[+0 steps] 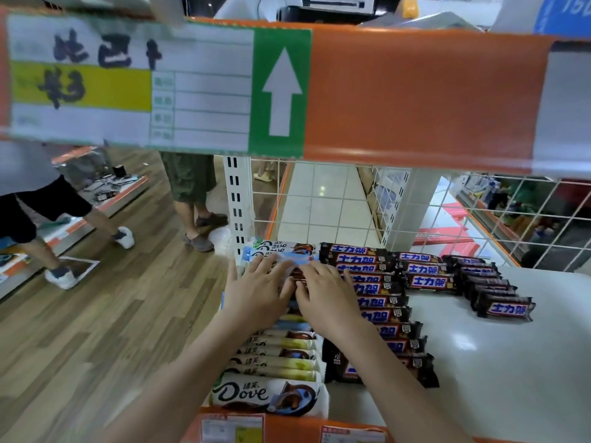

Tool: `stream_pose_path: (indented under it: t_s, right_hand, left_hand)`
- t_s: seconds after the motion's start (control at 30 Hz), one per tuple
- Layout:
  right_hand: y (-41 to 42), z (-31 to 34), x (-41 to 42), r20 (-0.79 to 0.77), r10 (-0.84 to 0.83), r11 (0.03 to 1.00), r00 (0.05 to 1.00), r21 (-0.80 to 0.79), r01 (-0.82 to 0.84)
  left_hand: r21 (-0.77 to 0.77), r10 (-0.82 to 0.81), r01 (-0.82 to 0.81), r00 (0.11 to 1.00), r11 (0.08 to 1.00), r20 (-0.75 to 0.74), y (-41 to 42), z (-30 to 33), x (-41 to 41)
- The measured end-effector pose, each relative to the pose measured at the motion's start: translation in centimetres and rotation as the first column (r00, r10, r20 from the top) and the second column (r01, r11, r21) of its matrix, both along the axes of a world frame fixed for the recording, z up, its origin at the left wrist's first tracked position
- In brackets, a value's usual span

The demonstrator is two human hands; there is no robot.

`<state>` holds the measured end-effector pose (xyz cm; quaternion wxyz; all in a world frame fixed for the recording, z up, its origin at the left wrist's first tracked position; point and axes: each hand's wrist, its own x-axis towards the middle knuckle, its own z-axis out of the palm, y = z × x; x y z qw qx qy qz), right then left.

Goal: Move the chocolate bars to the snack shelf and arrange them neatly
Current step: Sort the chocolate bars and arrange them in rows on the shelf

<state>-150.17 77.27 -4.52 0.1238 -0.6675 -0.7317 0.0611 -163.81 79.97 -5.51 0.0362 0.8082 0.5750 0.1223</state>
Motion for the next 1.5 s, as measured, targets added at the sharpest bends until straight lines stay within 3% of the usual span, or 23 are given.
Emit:
stream_pose_path:
  t_s: [0.73,1.13,1.3,1.5]
  right_hand:
    - [1.4,-0.3,-0.2,-0.089,-0.001,0.999,0.996,-0.039,-0.002]
    - [-2.6,1.0,0.1,-0.087,0.114,0.993,0.99,-0.021,-0.116]
    - [-2.9,0.5,-0.8,-0.138,0.117,0.993,0.983,0.044,-0.112]
    - [-3.0,1.0,-1.0,-0.194,0.114,0.993,0.974,0.009,-0.114]
  left_hand:
    - [-0.065,0.043,-0.048,0.996,0.997,-0.079,1.4,-0.4,0.1]
    - [-0.079,-0.117,0.118,0.993,0.99,0.013,-1.7,1.1,-3.1]
    - [-0.002,-0.114,0.114,0.992,0.993,0.063,-2.8,0.6,-2.8]
    - [-0.032,-0.106,0.108,0.993,0.994,0.048,-2.9,1.0,-2.9]
